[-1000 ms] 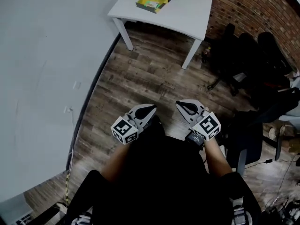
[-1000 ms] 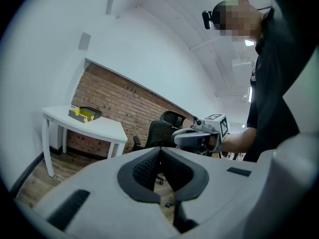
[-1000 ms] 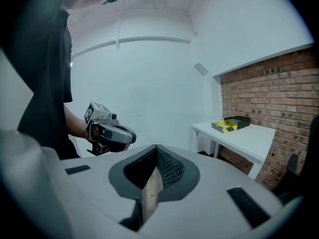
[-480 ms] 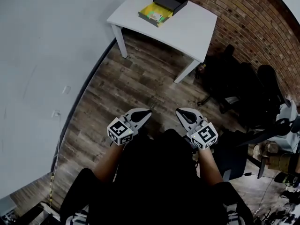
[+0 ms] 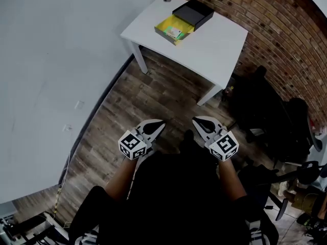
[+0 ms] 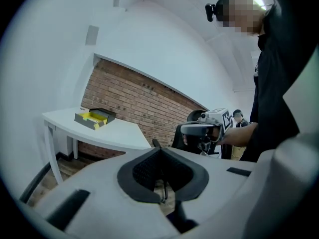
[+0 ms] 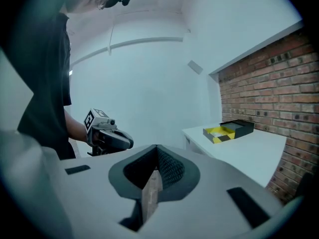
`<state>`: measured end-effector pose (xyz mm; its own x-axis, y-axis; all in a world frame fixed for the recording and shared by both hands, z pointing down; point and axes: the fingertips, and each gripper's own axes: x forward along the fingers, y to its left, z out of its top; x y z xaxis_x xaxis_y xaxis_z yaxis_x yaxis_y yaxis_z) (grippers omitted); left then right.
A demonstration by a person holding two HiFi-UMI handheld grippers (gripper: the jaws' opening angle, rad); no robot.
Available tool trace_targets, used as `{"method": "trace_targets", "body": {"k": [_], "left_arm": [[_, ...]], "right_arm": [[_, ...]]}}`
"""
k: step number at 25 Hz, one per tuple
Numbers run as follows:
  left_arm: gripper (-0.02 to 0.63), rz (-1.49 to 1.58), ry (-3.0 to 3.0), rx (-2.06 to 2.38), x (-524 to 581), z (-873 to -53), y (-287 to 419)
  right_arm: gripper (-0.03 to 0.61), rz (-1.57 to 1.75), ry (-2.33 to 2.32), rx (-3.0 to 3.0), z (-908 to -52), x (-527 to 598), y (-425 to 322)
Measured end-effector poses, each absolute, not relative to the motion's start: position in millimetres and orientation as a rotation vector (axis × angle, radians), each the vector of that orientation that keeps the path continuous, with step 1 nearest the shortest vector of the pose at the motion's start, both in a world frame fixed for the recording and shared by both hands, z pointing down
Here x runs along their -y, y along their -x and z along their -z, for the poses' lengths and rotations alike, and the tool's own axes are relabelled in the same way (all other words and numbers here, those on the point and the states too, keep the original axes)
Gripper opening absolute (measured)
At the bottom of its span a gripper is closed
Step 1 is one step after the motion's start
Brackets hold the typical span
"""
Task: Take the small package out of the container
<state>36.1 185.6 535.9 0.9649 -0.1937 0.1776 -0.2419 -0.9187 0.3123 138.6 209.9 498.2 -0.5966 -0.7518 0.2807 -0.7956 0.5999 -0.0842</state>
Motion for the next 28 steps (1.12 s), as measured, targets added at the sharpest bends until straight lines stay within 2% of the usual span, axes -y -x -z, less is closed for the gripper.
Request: {"method": "trace_targets", "body": {"k": [8, 21, 28], "left_arm": [[0.015, -0.184, -2.808, 0.487, -137.7, -505.0, -105.0], [0.015, -0.212, -2.764, 0.689, -86.2, -514.0, -136.4], [0.015, -0.109, -2.782, 0.645, -24.8, -508.6, -147.3]], "right_arm": [[0.006, -0.265, -1.043, 2.714, -484.5, -175.2, -196.5], [0.006, -0.294, -0.914, 2.810, -497.0, -101.2, -239.8], [0.006, -0.297, -0.983, 2.723, -494.9, -47.2, -256.3]]}}
